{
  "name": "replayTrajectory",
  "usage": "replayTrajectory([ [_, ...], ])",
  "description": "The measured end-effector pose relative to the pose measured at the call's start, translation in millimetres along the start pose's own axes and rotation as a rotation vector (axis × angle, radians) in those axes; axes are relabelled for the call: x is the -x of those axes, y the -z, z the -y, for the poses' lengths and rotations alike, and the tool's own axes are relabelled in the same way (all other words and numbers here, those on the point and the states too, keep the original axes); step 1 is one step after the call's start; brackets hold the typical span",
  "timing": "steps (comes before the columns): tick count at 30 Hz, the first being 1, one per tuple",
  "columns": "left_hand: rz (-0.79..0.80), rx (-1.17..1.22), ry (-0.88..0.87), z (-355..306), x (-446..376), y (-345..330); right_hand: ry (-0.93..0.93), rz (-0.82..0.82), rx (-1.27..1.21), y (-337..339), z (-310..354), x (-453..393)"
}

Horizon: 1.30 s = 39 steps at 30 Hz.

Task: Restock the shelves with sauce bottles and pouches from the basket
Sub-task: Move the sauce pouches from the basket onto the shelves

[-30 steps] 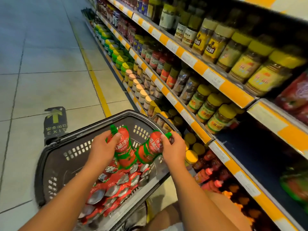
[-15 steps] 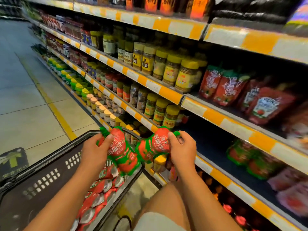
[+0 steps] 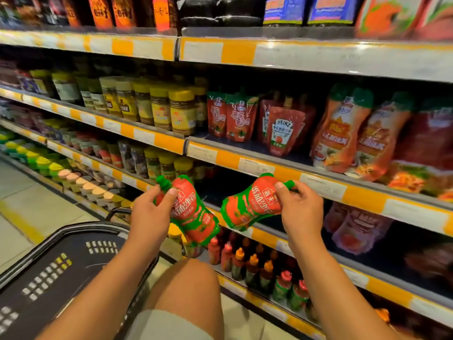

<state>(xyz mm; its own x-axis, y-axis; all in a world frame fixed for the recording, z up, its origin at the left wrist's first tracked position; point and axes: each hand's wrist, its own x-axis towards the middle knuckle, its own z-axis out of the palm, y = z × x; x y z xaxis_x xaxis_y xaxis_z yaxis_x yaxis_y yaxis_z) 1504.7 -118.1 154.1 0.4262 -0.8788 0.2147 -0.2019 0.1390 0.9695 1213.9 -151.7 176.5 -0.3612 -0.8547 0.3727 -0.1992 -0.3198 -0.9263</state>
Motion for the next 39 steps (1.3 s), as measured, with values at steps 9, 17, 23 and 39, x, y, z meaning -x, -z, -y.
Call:
replayTrajectory([
  [9,0.067,0.124,0.053,-3,-4,-101,0.033,-0.135,0.078,64,-26,-16],
  [17,0.019,0.192,0.203,23,-10,-151,0.054,-0.151,0.102,80,-47,-4],
  [23,-0.026,0.278,0.243,35,-29,-168,-0.088,-0.288,-0.044,82,-71,1],
  [39,0.161,0.234,0.275,38,-68,-223,-0.095,-0.463,0.219,77,-82,-38],
])
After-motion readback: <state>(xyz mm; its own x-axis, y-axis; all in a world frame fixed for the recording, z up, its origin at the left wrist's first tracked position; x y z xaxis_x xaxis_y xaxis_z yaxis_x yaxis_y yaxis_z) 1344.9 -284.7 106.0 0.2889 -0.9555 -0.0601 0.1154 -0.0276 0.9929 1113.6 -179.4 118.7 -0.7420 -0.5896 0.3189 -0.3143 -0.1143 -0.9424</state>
